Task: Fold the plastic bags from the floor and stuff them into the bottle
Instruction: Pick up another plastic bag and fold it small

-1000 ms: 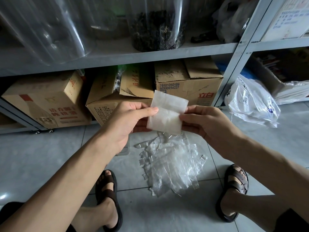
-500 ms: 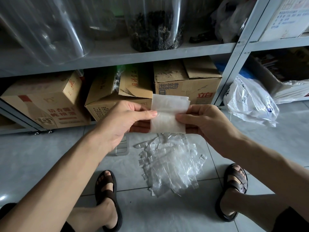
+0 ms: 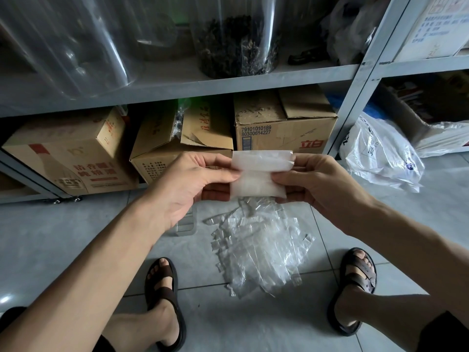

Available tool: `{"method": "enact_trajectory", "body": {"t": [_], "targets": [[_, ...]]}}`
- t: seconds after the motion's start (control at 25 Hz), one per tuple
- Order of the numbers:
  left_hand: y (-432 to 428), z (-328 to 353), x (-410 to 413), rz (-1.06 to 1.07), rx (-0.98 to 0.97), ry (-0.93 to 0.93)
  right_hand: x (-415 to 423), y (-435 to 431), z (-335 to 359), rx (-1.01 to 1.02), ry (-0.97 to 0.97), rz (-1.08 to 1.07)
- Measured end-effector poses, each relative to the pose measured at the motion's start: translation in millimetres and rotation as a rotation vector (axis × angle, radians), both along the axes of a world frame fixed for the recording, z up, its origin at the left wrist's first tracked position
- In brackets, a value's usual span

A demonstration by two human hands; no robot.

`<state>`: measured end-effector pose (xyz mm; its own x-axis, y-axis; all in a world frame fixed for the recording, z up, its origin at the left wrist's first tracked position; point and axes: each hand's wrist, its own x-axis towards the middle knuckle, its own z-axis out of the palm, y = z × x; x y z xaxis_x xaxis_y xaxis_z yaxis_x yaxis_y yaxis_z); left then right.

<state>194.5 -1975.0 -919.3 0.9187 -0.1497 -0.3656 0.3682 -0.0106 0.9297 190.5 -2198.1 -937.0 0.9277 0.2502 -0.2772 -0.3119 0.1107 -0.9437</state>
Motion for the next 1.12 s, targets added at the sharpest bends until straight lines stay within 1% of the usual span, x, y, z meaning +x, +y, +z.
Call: {"method": "enact_trajectory", "body": {"t": [0.12,0.28,0.44,0.56,0.8,1.12], "targets": [[-0.9,1.6,-0.2,-0.015,-0.013,0.007,0.2,-0.2,3.4,0.052,-0.005,-0.012],[-3.0,4.6,-2.3,-0.037,-0.050,0.017,0.7,-0.8,4.3,0.041,-0.039,0.009],[-2.4,6.0,-4.0,-0.086,-0.033,-0.008,-0.3,-1.5,6.0,0.042,-0.055,0.033],[-2.0,5.1,-4.0,-0.100,-0.057,0.004,-0.3,-1.3,6.9,0.043,-0.066,0.046],[-1.8,4.7,-4.5,-0.118,-0.044,-0.002,0.7,0.0,4.4,0.007,-0.117,0.044],[-5.1,-1.4,-6.7,-0.132,-0.019,-0.063,1.3,1.8,2.0,-0.062,-0.202,0.042]]}}
